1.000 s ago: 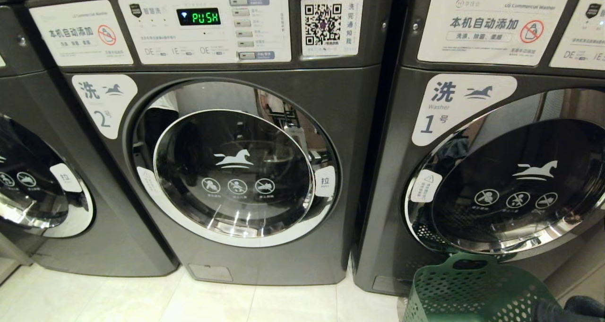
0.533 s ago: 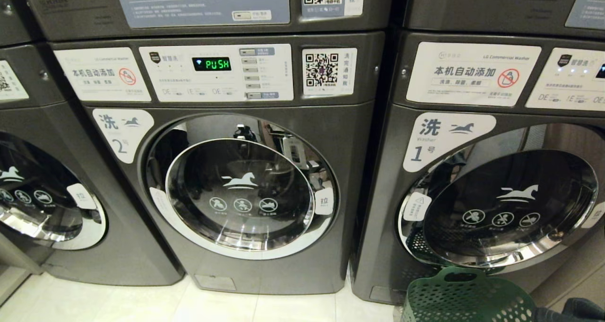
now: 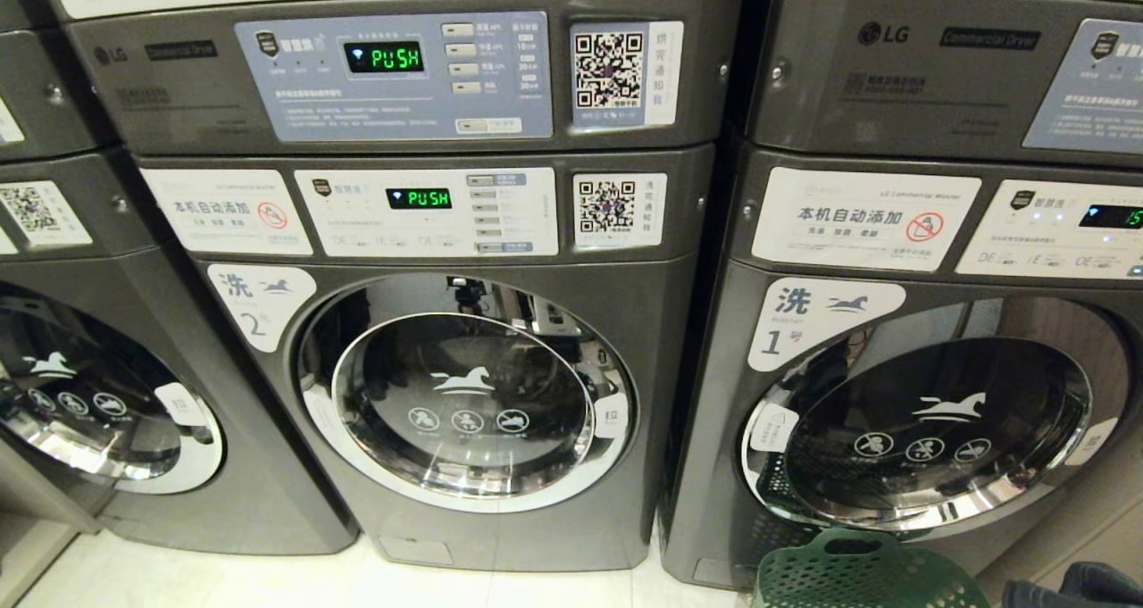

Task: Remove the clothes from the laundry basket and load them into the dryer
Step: Put the clothes in the dryer

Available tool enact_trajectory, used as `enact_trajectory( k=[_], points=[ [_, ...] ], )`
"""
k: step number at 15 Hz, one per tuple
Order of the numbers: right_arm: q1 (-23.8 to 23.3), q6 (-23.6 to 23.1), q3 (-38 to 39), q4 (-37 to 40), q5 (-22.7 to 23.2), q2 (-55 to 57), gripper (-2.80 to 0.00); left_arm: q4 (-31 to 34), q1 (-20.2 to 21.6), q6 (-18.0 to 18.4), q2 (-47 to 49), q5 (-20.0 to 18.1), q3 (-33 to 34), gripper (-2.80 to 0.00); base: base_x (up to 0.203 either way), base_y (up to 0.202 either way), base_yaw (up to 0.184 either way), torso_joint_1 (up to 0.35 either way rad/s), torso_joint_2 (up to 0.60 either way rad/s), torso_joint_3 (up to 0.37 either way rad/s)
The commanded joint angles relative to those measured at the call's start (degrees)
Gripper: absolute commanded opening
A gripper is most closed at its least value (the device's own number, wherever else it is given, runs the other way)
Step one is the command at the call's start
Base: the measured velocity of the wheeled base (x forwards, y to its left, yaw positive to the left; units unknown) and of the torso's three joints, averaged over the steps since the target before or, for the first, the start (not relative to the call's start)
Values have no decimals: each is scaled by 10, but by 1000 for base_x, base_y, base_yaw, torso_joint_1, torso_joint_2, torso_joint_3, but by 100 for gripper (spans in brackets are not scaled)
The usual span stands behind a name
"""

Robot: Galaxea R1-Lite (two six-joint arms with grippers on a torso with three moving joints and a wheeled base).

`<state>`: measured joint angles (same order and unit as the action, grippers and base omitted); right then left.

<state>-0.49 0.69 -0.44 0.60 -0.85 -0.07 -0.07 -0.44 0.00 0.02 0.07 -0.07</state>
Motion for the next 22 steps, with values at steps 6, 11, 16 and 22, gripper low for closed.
enact_trajectory(
  k=[6,11,16,22],
  points=[
    [0,0,0,-1,0,1,-280,0,0,0,-1,0,0,-280,0,0,0,178,-501,-325],
    [0,1,0,-1,0,1,-280,0,0,0,-1,0,0,-280,0,0,0,214,-535,-324],
    [0,1,0,-1,0,1,-280,0,0,0,-1,0,0,-280,0,0,0,252,-585,-339],
    [0,0,0,-1,0,1,-280,0,0,0,-1,0,0,-280,0,0,0,191,-432,-241]
  ],
)
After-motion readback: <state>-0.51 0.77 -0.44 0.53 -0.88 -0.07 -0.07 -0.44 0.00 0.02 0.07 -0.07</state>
